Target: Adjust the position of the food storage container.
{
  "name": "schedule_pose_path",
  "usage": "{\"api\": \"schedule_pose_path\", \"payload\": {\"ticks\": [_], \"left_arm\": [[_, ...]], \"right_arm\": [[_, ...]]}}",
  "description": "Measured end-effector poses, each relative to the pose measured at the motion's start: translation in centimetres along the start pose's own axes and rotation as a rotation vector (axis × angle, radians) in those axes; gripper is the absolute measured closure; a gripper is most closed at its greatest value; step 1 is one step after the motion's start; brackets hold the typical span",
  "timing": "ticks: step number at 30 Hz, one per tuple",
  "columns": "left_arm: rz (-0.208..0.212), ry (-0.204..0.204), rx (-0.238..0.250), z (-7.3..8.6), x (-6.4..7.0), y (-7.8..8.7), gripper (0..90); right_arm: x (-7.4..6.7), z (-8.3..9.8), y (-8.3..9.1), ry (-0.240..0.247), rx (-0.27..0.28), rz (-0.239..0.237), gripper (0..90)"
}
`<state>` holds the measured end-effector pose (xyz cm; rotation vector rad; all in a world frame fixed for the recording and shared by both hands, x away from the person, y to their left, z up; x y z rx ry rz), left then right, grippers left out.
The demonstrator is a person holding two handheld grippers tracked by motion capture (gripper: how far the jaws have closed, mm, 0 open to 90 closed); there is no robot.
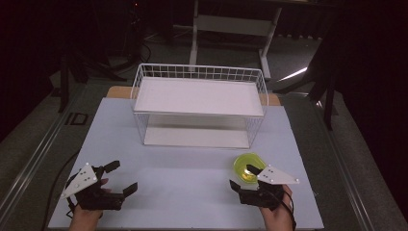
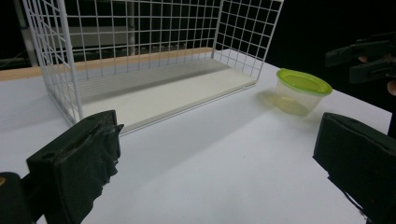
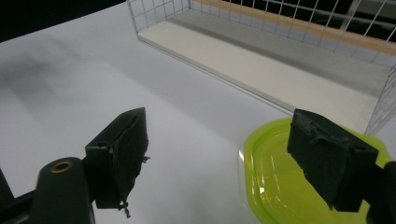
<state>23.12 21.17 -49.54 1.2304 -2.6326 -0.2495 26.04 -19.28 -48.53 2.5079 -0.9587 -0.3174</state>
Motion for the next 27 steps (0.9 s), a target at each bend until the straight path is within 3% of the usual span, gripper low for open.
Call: {"api": "schedule_pose_path", "payload": {"ticks": [9, 14, 17, 22, 27], "left_arm": [[0.002, -0.008, 0.002, -0.1, 0.2, -0.1, 1.4], [0.004, -0.006, 0.002, 0.0, 0.2, -0.1, 1.4], [0.008, -0.006, 0.002, 0.0, 0.3, -0.1, 1.4], [0.012, -0.01, -0.004, 0.1, 0.4, -0.2, 1.4], [0.014, -0.012, -0.005, 0.0, 0.5, -0.3, 1.4]], "right_arm": [[-1.9, -0.6, 0.1, 0.028, -0.003, -0.054, 20.0], [-2.7, -2.0, 0.9, 0.028, 0.037, -0.089, 18.4], [-3.0, -2.8, 1.5, 0.063, 0.063, -0.09, 16.0], [-3.1, -4.6, 2.2, 0.093, 0.099, -0.097, 15.2], [-2.3, -6.1, 2.4, 0.088, 0.117, -0.084, 14.3]]}}
Point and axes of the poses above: each handheld gripper's, and its own axes: y roughly backward along the jaws, z roughly out of its underside, x roughly to its right, the point moved 5 cm from there along -y, roughly forward along the jaws, and after that the axes turned 4 degrees about -z, right-handed, at the moved point
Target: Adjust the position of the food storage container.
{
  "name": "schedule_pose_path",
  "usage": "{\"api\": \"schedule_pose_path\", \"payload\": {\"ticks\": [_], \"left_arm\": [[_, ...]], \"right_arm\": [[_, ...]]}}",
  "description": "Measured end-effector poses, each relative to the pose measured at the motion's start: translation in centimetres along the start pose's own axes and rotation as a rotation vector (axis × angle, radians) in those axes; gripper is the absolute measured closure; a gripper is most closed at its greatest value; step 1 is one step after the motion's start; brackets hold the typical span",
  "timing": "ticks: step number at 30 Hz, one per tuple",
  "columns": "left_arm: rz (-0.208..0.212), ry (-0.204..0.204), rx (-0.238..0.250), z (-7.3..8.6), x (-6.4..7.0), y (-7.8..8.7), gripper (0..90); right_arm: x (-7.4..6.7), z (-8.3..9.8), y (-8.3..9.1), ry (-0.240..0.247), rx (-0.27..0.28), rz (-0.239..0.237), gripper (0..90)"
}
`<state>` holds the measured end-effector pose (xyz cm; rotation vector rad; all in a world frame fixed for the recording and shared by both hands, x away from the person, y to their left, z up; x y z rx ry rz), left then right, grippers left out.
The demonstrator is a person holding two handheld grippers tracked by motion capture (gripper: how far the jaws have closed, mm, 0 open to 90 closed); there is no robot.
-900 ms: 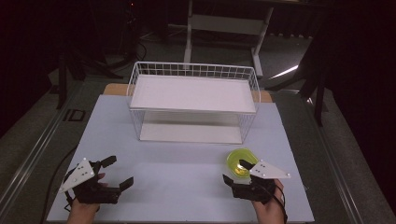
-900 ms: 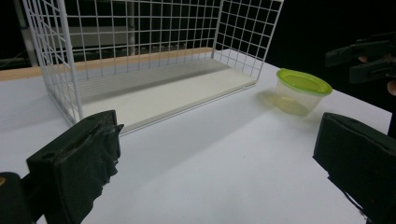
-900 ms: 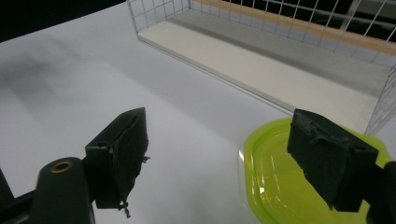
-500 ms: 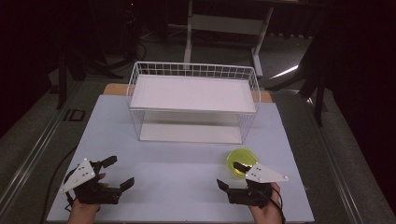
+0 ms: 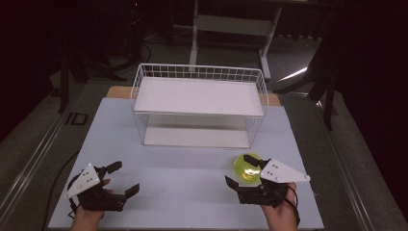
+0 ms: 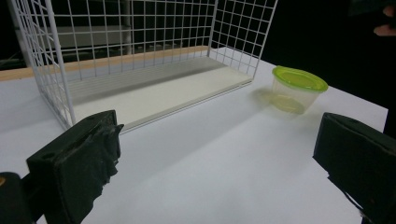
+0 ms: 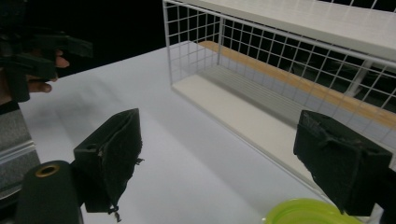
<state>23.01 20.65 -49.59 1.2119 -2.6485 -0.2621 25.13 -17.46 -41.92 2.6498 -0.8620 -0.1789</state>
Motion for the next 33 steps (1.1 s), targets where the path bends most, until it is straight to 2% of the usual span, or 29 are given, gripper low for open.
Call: {"api": "schedule_pose_path", "payload": {"ticks": [2, 6, 7, 11, 12, 14, 15, 18, 20, 21, 23, 29, 30, 33], "left_arm": [[0.0, -0.001, 0.001, 0.0, 0.0, 0.0, 1.4], [0.005, 0.003, 0.001, 0.0, 0.1, -0.1, 1.4], [0.005, 0.002, 0.0, 0.0, 0.1, -0.1, 1.4], [0.005, 0.005, 0.002, 0.0, 0.1, -0.1, 1.4], [0.006, 0.005, 0.001, 0.0, 0.1, -0.1, 1.4], [0.006, 0.006, 0.001, 0.0, 0.1, -0.1, 1.4], [0.007, 0.006, 0.001, 0.0, 0.1, -0.1, 1.4], [0.007, 0.003, -0.003, 0.0, 0.1, -0.2, 1.4], [0.008, 0.003, -0.002, 0.0, 0.1, -0.2, 1.4], [0.008, 0.003, -0.002, 0.1, 0.2, -0.2, 1.4], [0.007, 0.002, -0.001, 0.0, 0.2, -0.2, 1.4], [0.005, 0.009, -0.001, 0.1, 0.1, -0.2, 1.4], [0.006, 0.009, -0.002, 0.1, 0.1, -0.2, 1.3], [0.006, 0.009, -0.002, 0.1, 0.2, -0.3, 1.4]], "right_arm": [[0.8, -0.3, 0.0, -0.01, -0.007, 0.021, 14.4], [3.1, -0.4, 0.0, -0.087, -0.003, 0.017, 14.0], [3.6, -0.3, 0.0, -0.094, -0.004, 0.035, 13.8], [5.5, 0.2, 0.0, -0.094, -0.009, 0.104, 13.8], [5.9, 0.5, 0.0, -0.091, -0.019, 0.103, 13.8], [6.6, 1.0, 0.0, -0.086, -0.035, 0.145, 14.5], [6.6, 1.0, 0.0, -0.086, -0.035, 0.145, 14.5], [7.9, 2.1, 0.2, -0.114, -0.043, 0.173, 16.0], [8.7, 2.7, 0.5, -0.114, -0.043, 0.207, 19.6], [8.7, 2.7, 0.5, -0.114, -0.043, 0.207, 19.6], [9.8, 3.6, 0.9, -0.123, -0.057, 0.235, 24.8], [11.1, 5.2, 1.6, -0.117, -0.092, 0.289, 33.6], [11.6, 5.9, 1.9, -0.132, -0.101, 0.303, 38.7], [12.2, 6.8, 2.2, -0.145, -0.122, 0.335, 45.4]]}}
Point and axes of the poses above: each handheld gripper's, and its own axes: y roughly backward along the jaws, z roughly out of its underside, x roughly to its right, the point moved 5 cm from there along -y, roughly forward along the jaws, and after that the axes turned 4 degrees about -z, right-handed, at the moved point
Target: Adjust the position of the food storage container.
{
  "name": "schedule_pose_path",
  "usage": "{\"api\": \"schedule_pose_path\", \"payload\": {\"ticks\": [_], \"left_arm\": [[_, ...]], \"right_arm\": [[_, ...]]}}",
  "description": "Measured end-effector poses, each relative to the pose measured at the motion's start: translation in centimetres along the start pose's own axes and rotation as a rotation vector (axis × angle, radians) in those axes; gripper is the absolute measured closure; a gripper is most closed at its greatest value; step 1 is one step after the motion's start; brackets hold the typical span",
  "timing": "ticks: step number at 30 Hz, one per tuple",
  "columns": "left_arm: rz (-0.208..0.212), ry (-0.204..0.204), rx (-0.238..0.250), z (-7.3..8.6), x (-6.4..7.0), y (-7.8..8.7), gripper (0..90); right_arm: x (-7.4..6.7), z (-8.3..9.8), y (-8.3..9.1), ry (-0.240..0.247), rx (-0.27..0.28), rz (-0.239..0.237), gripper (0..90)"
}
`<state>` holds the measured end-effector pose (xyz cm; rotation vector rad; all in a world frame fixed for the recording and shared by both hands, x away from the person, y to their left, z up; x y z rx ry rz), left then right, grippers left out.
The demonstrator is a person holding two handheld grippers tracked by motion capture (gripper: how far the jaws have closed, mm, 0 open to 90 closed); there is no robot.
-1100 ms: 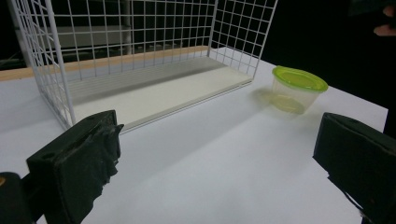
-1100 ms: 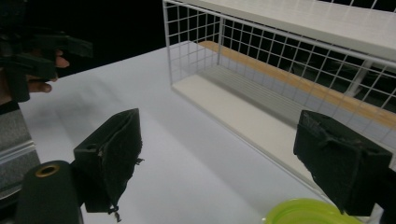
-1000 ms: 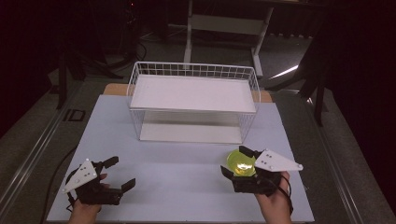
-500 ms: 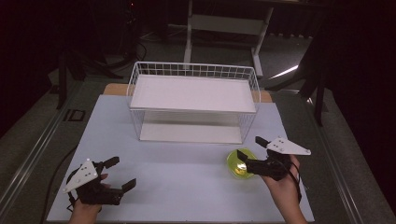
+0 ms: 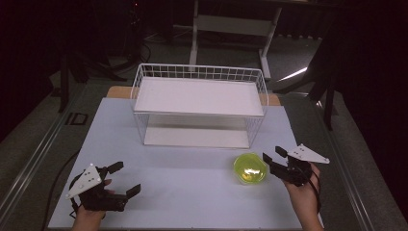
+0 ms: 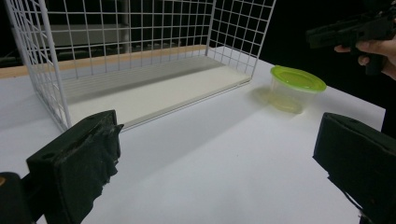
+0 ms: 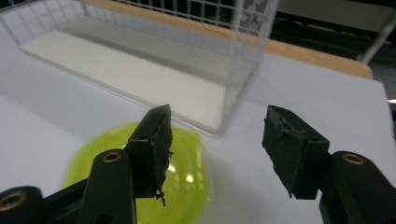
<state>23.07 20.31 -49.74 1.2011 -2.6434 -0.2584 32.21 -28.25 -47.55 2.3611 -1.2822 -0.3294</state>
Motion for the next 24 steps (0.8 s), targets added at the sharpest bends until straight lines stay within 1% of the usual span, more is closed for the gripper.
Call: {"api": "schedule_pose_path", "payload": {"ticks": [1, 3, 4, 6, 8, 12, 15, 16, 17, 18, 20, 22, 24], "left_arm": [[0.0, 0.0, 0.0, 0.0, 0.0, 0.0, 1.4], [0.0, -0.003, -0.003, 0.0, 0.0, 0.0, 1.4], [0.0, -0.002, -0.003, 0.0, 0.0, 0.0, 1.4], [0.0, 0.001, 0.0, 0.0, 0.0, 0.0, 1.4], [-0.001, -0.001, 0.001, 0.0, 0.0, 0.0, 1.4], [0.002, -0.001, 0.0, 0.0, 0.1, 0.0, 1.4], [0.003, -0.005, 0.0, 0.0, 0.1, 0.0, 1.3], [0.003, -0.005, 0.0, 0.0, 0.1, 0.0, 1.4], [0.003, -0.004, 0.0, 0.0, 0.1, 0.0, 1.4], [0.003, -0.005, 0.0, 0.0, 0.1, 0.0, 1.4], [0.004, -0.004, 0.0, 0.0, 0.1, 0.0, 1.4], [0.005, -0.006, 0.001, 0.0, 0.1, 0.0, 1.4], [0.006, -0.005, 0.002, -0.1, 0.2, 0.0, 1.4]], "right_arm": [[0.2, 0.2, 0.0, -0.008, -0.005, 0.005, 48.4], [0.6, 0.7, 0.1, -0.026, -0.02, 0.018, 51.4], [0.8, 1.0, 0.0, -0.038, -0.028, 0.024, 54.9], [1.0, 1.6, 0.0, -0.048, -0.044, 0.052, 59.1], [1.1, 2.2, -0.1, -0.056, -0.059, 0.055, 63.4], [1.2, 3.3, -0.5, -0.047, -0.108, 0.055, 72.9], [1.4, 3.9, -0.6, -0.056, -0.132, 0.053, 81.4], [1.4, 4.1, -0.7, -0.068, -0.143, 0.051, 86.5], [1.4, 4.3, -0.8, -0.072, -0.157, 0.049, 89.7], [1.4, 4.5, -0.9, -0.073, -0.169, 0.047, 89.9], [1.3, 4.9, -1.1, -0.099, -0.186, 0.032, 90.0], [1.3, 5.0, -1.2, -0.098, -0.19, 0.026, 90.0], [1.1, 5.4, -1.6, -0.101, -0.207, 0.019, 90.0]]}}
Point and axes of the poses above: each handheld gripper's, and its own axes: y roughly backward along the jaws, z roughly out of its underside, x roughly to its right, the point moved 5 cm from there along -y, roughly forward along the jaws, and after that the axes turned 4 degrees about -z, right-handed, at the moved point
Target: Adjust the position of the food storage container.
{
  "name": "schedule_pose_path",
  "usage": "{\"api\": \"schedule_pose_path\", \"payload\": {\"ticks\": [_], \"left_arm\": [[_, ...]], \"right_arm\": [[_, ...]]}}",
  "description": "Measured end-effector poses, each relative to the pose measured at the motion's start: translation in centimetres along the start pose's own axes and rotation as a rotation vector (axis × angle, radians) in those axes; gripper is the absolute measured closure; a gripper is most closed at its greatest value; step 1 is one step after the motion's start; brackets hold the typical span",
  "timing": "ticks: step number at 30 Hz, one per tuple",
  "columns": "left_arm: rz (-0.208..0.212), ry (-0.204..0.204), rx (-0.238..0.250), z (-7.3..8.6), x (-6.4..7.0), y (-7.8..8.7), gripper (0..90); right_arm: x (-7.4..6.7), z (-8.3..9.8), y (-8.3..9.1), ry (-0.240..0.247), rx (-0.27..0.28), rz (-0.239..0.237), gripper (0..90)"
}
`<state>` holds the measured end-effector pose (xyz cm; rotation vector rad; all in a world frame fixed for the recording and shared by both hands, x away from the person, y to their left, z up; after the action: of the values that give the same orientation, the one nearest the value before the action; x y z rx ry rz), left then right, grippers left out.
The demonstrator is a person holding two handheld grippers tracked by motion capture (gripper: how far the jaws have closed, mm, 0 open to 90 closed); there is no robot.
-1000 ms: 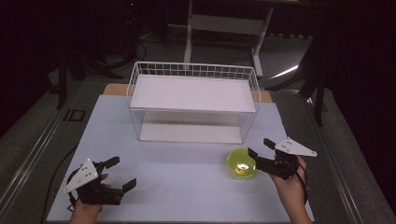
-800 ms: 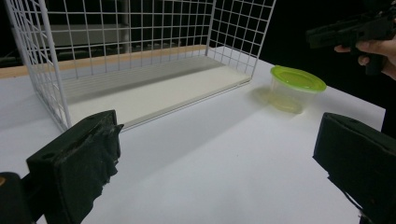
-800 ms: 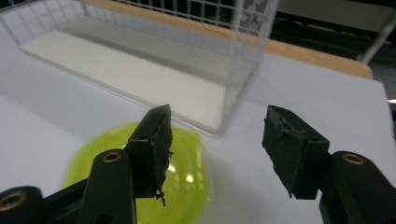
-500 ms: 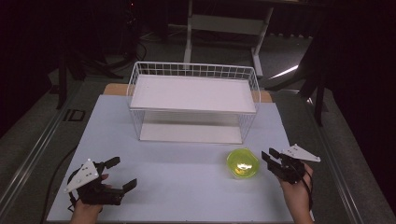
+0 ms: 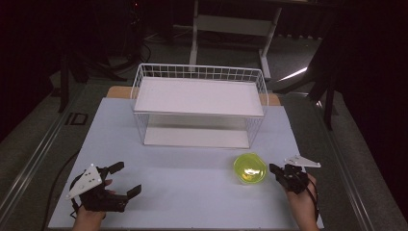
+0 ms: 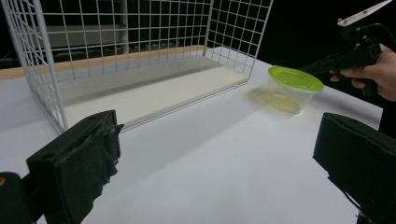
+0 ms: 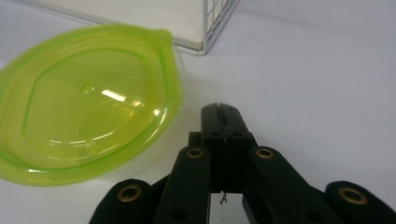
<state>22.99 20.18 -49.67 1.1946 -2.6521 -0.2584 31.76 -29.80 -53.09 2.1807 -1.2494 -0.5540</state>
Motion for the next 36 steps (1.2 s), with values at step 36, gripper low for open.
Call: {"api": "schedule_pose_path", "payload": {"ticks": [36], "left_arm": [[0.005, -0.005, -0.003, 0.0, 0.1, -0.1, 1.4]], "right_arm": [[-4.9, -0.5, -4.7, 0.041, -0.099, -0.147, 90.0]]}}
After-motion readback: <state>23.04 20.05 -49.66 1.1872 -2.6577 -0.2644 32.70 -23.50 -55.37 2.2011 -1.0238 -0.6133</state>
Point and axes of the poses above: each handheld gripper's, and its own axes: y roughly backward along the jaws, z roughly out of its underside, x roughly to its right, the point moved 5 cm from there along -y, roughly forward along the jaws, and after that the axes turned 4 degrees about -z, right-handed, at the moved point
